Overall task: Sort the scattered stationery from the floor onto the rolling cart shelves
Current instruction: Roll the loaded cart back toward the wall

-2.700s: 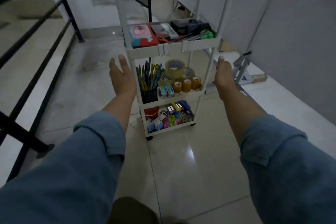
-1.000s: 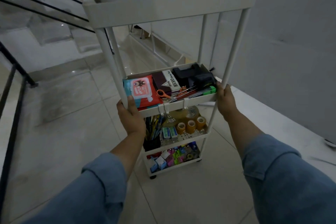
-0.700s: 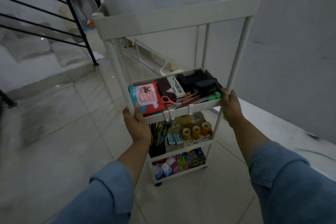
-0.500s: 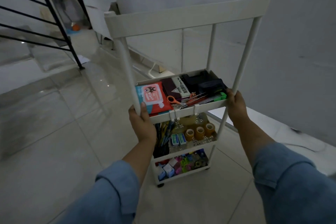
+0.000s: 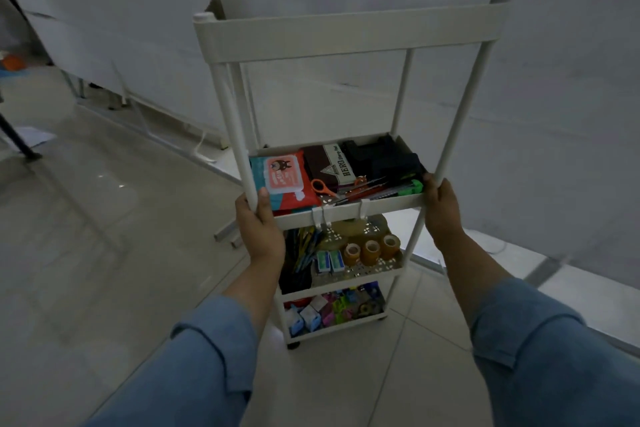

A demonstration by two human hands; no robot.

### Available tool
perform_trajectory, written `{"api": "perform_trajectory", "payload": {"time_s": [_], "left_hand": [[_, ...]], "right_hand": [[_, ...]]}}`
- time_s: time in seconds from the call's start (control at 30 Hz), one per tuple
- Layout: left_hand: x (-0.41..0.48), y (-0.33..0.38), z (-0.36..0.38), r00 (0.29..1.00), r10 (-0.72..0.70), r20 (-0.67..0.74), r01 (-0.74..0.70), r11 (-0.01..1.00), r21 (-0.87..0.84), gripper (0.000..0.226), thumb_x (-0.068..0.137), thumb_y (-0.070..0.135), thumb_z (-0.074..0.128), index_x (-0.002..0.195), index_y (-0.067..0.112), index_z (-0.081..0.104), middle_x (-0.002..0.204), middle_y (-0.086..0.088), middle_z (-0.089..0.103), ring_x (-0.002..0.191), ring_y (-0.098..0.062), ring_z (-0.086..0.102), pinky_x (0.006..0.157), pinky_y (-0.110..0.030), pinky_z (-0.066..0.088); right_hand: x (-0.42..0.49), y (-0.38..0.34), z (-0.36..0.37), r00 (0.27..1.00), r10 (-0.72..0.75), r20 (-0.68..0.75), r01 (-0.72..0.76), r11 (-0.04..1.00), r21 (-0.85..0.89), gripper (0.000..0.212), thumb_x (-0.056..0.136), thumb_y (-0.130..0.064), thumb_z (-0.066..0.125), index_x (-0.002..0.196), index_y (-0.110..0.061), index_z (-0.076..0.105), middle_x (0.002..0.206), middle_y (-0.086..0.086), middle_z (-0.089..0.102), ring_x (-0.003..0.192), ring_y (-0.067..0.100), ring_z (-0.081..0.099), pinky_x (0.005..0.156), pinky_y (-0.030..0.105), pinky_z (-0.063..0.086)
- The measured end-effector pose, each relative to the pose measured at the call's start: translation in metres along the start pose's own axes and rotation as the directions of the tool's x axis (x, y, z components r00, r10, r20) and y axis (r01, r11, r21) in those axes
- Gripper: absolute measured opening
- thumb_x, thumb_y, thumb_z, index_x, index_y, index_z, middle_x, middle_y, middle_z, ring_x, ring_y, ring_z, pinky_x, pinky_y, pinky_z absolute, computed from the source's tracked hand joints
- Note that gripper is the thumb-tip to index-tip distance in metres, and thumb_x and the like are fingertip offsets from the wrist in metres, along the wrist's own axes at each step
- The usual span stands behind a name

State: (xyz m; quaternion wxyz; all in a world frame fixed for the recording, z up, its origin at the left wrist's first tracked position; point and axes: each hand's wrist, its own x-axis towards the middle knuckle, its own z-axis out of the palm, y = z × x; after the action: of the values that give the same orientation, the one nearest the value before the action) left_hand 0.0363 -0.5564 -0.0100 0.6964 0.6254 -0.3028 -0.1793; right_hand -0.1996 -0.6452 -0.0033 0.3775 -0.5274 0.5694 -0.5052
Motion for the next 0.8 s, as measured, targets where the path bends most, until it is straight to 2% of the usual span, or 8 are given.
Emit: {"api": "perform_trajectory", "payload": {"time_s": [0.1,0.2,0.27,0.33,0.43,0.53,0.7,0.8], "left_hand": [[0.002,-0.004,0.033,0.999,-0.007,0.049,0.008,1.0,-0.025,0.036,0.1,0.03,0.039,0.117,-0.001,0.047,0.095,-0.007,0.057,0.079,-0.012,0.056,0.06,-0.003,0.044],[0.006,-0.004,0.061,0.994,-0.04,0.101,0.043,0.999,-0.03,0.03,0.1,0.031,0.037,0.115,0.007,0.046,0.089,0.001,0.058,0.075,0.0,0.054,0.058,-0.002,0.044],[0.011,-0.003,0.074,0.992,-0.036,0.119,0.039,0.999,-0.024,0.02,0.1,0.031,0.037,0.11,0.015,0.044,0.085,0.006,0.056,0.074,0.001,0.054,0.057,-0.004,0.045],[0.019,-0.002,0.085,0.99,-0.024,0.138,0.026,1.0,-0.013,0.024,0.1,0.03,0.038,0.113,0.012,0.046,0.089,0.004,0.057,0.076,-0.004,0.055,0.061,-0.009,0.045],[0.033,-0.004,0.095,0.988,-0.007,0.157,0.007,1.0,-0.001,0.037,0.1,0.026,0.039,0.126,0.0,0.044,0.103,-0.005,0.055,0.093,-0.014,0.054,0.065,-0.01,0.046],[0.047,-0.01,0.099,0.984,0.037,0.174,-0.036,0.999,-0.012,0.038,0.1,0.021,0.04,0.131,-0.002,0.042,0.107,-0.006,0.054,0.096,-0.014,0.054,0.064,-0.002,0.046],[0.065,-0.02,0.104,0.972,0.075,0.224,-0.068,0.997,-0.04,0.04,0.1,0.02,0.04,0.132,-0.005,0.04,0.11,-0.008,0.054,0.099,-0.016,0.054,0.067,-0.002,0.047],[0.082,-0.026,0.108,0.954,0.052,0.295,-0.037,0.998,-0.057,0.043,0.1,0.025,0.041,0.132,-0.003,0.039,0.115,-0.01,0.056,0.105,-0.02,0.056,0.079,-0.015,0.051]], "right_hand": [[0.016,0.006,-0.021,0.999,0.015,-0.038,-0.015,1.0,-0.013,0.038,0.1,-0.035,0.035,0.117,-0.003,0.048,0.099,0.007,0.053,0.091,0.018,0.05,0.08,0.034,0.042],[0.032,0.013,-0.039,0.997,0.028,-0.073,-0.031,0.999,-0.04,0.039,0.1,-0.037,0.035,0.115,-0.003,0.049,0.098,0.007,0.054,0.091,0.019,0.051,0.078,0.033,0.041],[0.039,0.017,-0.047,0.996,0.024,-0.088,-0.029,0.998,-0.059,0.039,0.1,-0.037,0.035,0.114,-0.003,0.049,0.096,0.007,0.055,0.089,0.019,0.051,0.074,0.03,0.039],[0.045,0.021,-0.051,0.995,0.021,-0.094,-0.028,0.997,-0.069,0.037,0.1,-0.036,0.035,0.112,-0.004,0.05,0.09,0.004,0.055,0.083,0.016,0.051,0.064,0.025,0.039],[0.048,0.024,-0.048,0.995,0.015,-0.097,-0.021,0.998,-0.067,0.029,0.1,-0.036,0.033,0.106,-0.011,0.047,0.08,-0.006,0.052,0.075,0.007,0.049,0.063,0.018,0.039],[0.045,0.025,-0.041,0.995,0.006,-0.095,-0.009,1.0,-0.03,0.029,0.101,-0.036,0.03,0.112,-0.013,0.045,0.083,-0.009,0.052,0.078,0.003,0.05,0.065,0.017,0.04],[0.043,0.026,-0.034,0.993,-0.001,-0.122,-0.002,1.0,-0.024,0.036,0.101,-0.036,0.027,0.122,-0.011,0.042,0.087,-0.012,0.051,0.08,0.001,0.051,0.065,0.016,0.039],[0.041,0.028,-0.028,0.986,-0.002,-0.166,-0.003,1.0,-0.03,0.037,0.101,-0.036,0.027,0.123,-0.01,0.042,0.087,-0.011,0.051,0.08,0.002,0.051,0.066,0.017,0.04]]}}
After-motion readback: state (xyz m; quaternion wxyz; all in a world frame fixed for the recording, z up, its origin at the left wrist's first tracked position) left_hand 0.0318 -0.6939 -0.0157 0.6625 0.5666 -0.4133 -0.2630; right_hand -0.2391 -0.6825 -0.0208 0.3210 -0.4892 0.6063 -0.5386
